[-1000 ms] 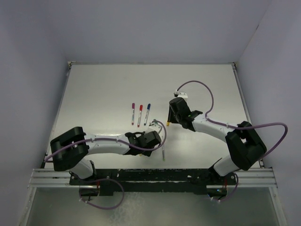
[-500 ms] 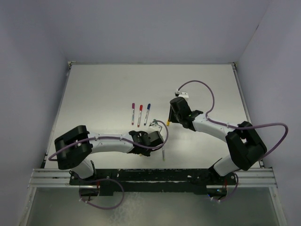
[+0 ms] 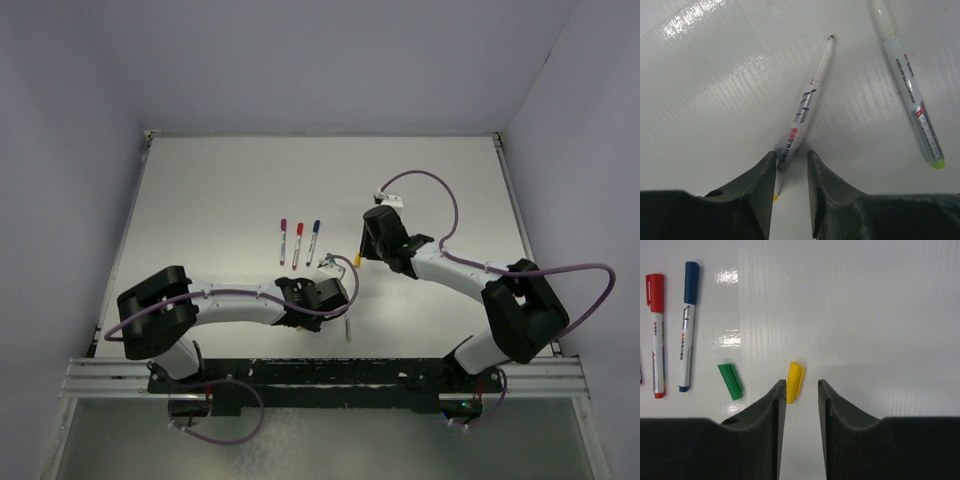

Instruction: Insert the pens into the pen caps

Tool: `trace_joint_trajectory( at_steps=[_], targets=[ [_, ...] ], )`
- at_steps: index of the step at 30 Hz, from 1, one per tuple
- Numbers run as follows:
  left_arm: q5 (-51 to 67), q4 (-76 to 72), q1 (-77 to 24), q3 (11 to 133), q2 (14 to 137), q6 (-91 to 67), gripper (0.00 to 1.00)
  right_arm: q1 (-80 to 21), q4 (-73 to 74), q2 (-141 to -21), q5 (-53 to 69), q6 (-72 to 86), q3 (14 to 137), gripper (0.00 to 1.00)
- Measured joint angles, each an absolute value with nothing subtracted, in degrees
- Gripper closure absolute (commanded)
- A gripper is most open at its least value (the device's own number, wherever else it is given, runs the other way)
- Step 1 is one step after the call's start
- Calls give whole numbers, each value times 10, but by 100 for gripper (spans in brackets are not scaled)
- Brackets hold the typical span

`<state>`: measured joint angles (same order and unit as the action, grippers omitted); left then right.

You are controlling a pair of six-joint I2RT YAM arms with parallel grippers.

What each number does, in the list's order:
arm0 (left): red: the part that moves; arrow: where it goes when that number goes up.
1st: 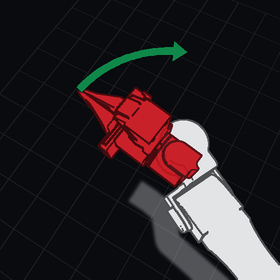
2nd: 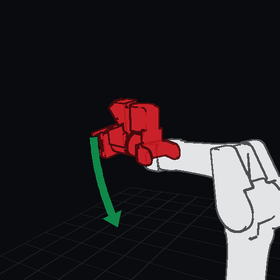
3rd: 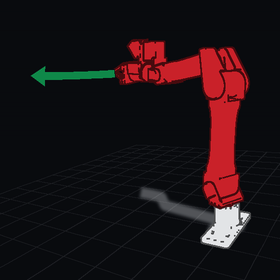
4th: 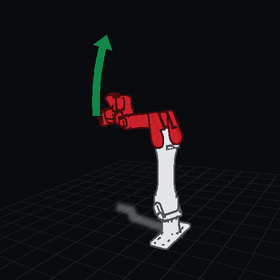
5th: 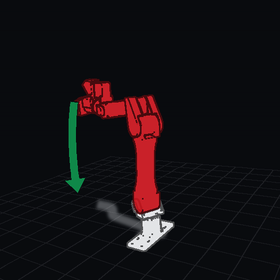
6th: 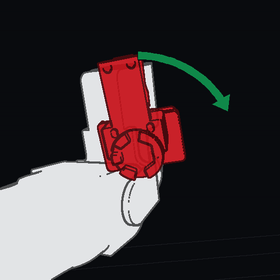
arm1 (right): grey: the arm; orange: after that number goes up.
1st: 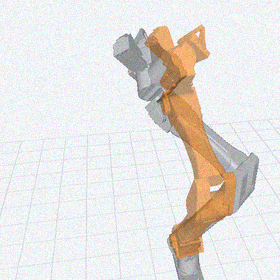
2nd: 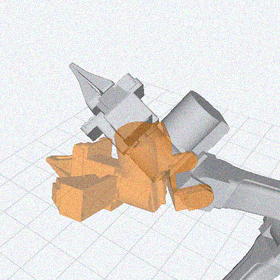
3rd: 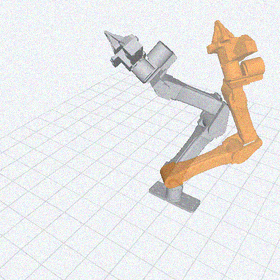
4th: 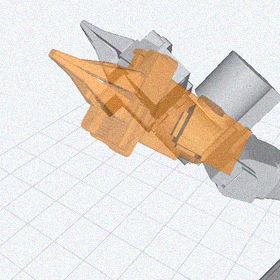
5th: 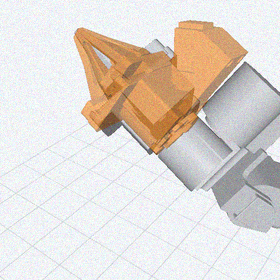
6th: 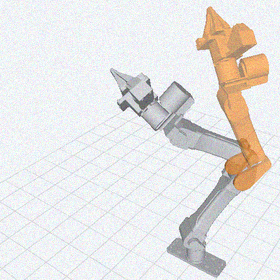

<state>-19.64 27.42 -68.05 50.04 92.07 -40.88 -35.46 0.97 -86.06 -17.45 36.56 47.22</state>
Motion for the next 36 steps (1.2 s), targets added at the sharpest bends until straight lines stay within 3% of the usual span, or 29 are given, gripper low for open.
trace_joint_trajectory(
  at_steps=[4,6,9,23,36],
  targets=[
    [-198,274,-681,512,932,-406,72,-353,8,-854,-175,367,469,67],
    [-197,272,-681,518,939,-403,87,-352,8,-849,-175,369,463,66],
    [-197,264,-681,521,943,-398,100,-352,8,-844,-175,370,459,67],
    [-183,243,-682,482,905,-395,100,-352,12,-836,-164,367,456,63],
    [-230,267,-682,450,682,-399,100,-352,29,-908,-153,347,484,57]
  ],
)
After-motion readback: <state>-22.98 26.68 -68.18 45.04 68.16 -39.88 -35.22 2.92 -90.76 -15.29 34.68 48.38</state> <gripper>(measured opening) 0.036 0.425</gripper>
